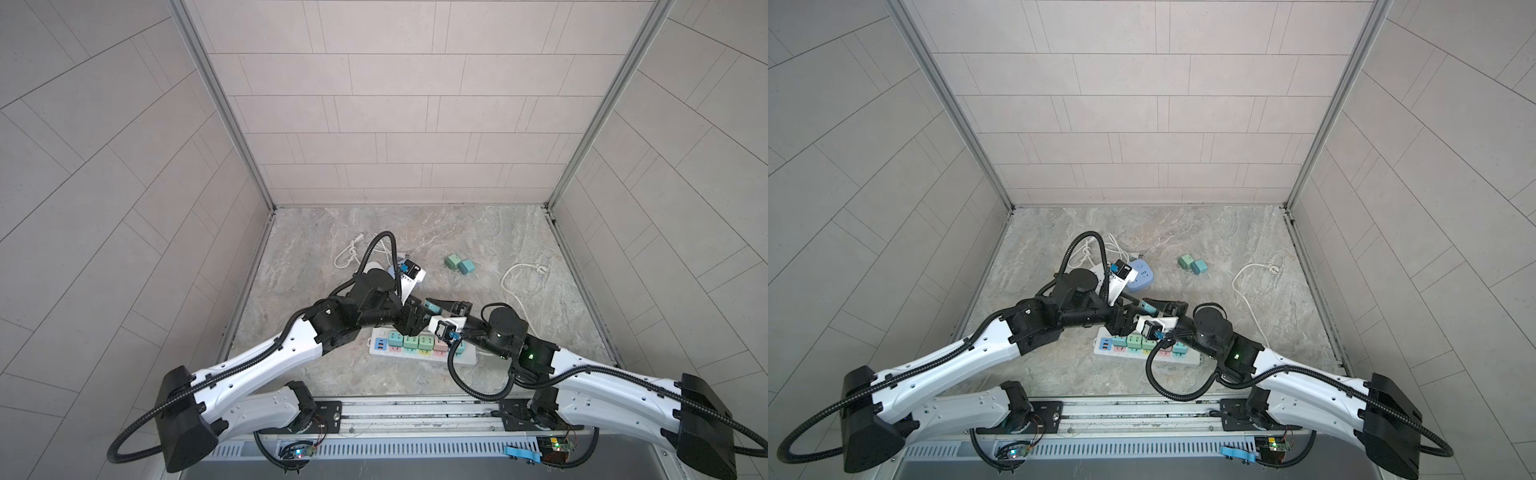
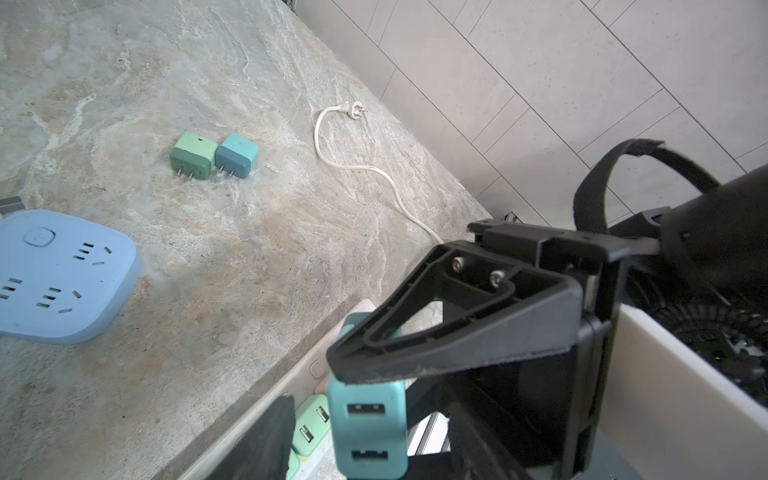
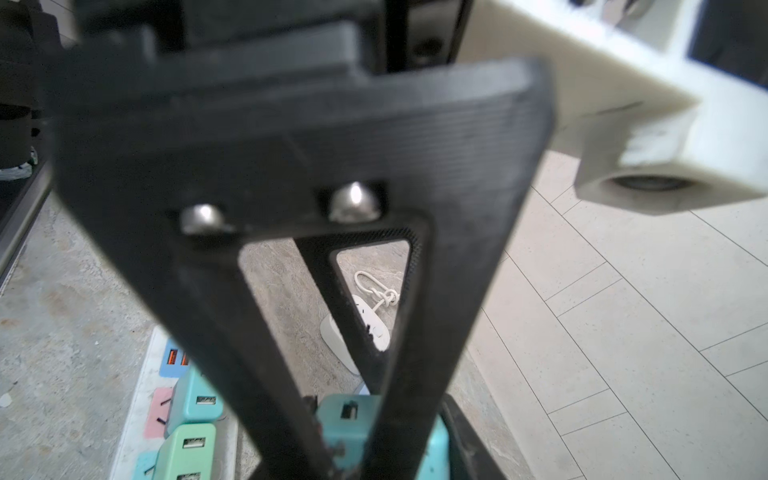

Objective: Insert the plug
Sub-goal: 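Grasp the teal adapter with the left gripper beside the right gripper, then open the right gripper and withdraw it while the left gripper holds the adapter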

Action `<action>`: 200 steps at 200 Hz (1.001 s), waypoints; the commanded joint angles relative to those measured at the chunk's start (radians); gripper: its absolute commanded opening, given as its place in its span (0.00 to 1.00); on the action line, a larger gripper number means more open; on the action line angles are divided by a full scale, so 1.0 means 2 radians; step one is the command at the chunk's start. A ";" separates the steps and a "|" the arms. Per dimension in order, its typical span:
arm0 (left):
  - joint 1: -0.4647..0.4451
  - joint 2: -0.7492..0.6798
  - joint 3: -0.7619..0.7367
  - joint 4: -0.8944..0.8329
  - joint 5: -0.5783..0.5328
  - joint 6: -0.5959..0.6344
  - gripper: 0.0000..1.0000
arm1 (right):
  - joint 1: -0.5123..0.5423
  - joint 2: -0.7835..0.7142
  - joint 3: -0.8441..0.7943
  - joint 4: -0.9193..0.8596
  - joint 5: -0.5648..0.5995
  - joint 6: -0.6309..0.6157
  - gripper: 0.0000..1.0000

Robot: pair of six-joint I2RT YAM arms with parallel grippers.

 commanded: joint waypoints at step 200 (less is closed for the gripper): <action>-0.003 0.052 0.016 0.000 0.022 0.026 0.24 | 0.010 0.027 0.016 0.032 0.000 0.009 0.01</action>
